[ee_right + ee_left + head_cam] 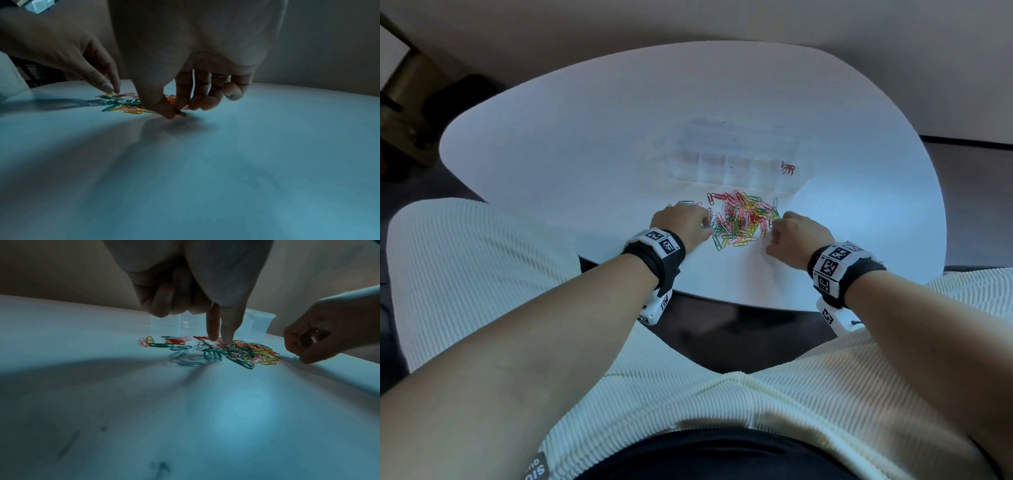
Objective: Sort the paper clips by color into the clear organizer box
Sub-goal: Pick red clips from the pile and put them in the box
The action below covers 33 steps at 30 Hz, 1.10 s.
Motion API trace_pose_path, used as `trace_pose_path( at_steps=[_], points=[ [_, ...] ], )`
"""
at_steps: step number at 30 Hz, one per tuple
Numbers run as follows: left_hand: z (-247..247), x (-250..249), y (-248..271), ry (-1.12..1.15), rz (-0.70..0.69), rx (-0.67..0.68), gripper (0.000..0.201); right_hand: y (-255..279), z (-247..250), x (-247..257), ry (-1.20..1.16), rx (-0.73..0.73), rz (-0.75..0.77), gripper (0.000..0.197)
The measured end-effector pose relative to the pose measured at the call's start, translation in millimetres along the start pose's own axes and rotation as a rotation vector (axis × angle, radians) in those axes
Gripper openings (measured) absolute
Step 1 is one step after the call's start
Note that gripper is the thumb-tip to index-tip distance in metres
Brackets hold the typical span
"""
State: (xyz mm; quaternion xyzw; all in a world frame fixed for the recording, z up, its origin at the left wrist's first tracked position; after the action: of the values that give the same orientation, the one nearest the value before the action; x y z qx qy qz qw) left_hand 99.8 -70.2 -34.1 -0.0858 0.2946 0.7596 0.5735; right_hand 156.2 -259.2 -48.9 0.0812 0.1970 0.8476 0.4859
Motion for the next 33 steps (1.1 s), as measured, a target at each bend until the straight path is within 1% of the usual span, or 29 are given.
trace_pose_path(
  at_steps=[4, 6, 12, 16, 20, 22, 24, 27, 30, 31, 32, 33],
  points=[
    [-5, 0, -4, -0.025, 0.000, 0.012, 0.022, -2, 26, -3, -0.343, -0.170, -0.016, 0.010],
    [-8, 1, -5, -0.026, 0.005, 0.021, 0.021, -4, 34, -7, -0.473, -0.193, -0.067, 0.007],
    [-12, -1, -8, -0.012, 0.025, 0.037, 0.016, -3, 31, -21, -0.737, -0.121, -0.200, 0.004],
    [-9, 0, -8, 0.012, 0.043, 0.040, 0.016, -3, 26, -29, -0.924, -0.084, -0.265, 0.007],
    [3, 2, -8, 0.066, 0.086, -0.001, 0.016, -4, 20, -14, -1.281, -0.014, -0.241, 0.021],
    [12, 2, -9, 0.116, 0.118, -0.038, 0.016, -6, 20, 2, -1.403, 0.032, -0.193, 0.019],
    [22, 3, -10, 0.186, 0.144, -0.076, 0.014, -8, 17, 21, -1.484, 0.108, -0.153, 0.017],
    [29, 9, -10, 0.338, 0.189, -0.067, 0.014, -7, 10, 45, -1.505, 0.201, -0.164, 0.019],
    [30, 11, -11, 0.437, 0.200, -0.019, 0.019, -6, 0, 59, -1.429, 0.226, -0.231, 0.024],
    [30, 11, -11, 0.459, 0.201, -0.005, 0.018, -7, 0, 61, -1.338, 0.205, -0.229, 0.024],
    [30, 11, -11, 0.488, 0.208, 0.005, 0.015, -8, 2, 62, -1.182, 0.173, -0.205, 0.024],
    [30, 10, -11, 0.523, 0.211, 0.016, 0.012, -10, 5, 64, -0.977, 0.130, -0.159, 0.023]
  ],
)
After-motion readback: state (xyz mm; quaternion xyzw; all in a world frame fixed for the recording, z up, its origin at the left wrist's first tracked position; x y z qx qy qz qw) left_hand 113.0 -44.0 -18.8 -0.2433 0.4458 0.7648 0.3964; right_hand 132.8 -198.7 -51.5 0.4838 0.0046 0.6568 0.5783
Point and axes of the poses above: each hand's wrist, its own y-axis away from the middle knuckle, its own z-axis out of the back of the hand, x = y × z, the point moved 10 cm from there along -y, towards the middle knuckle, and after that the axes turned 14 degrees about y, right-handed, at the moved point
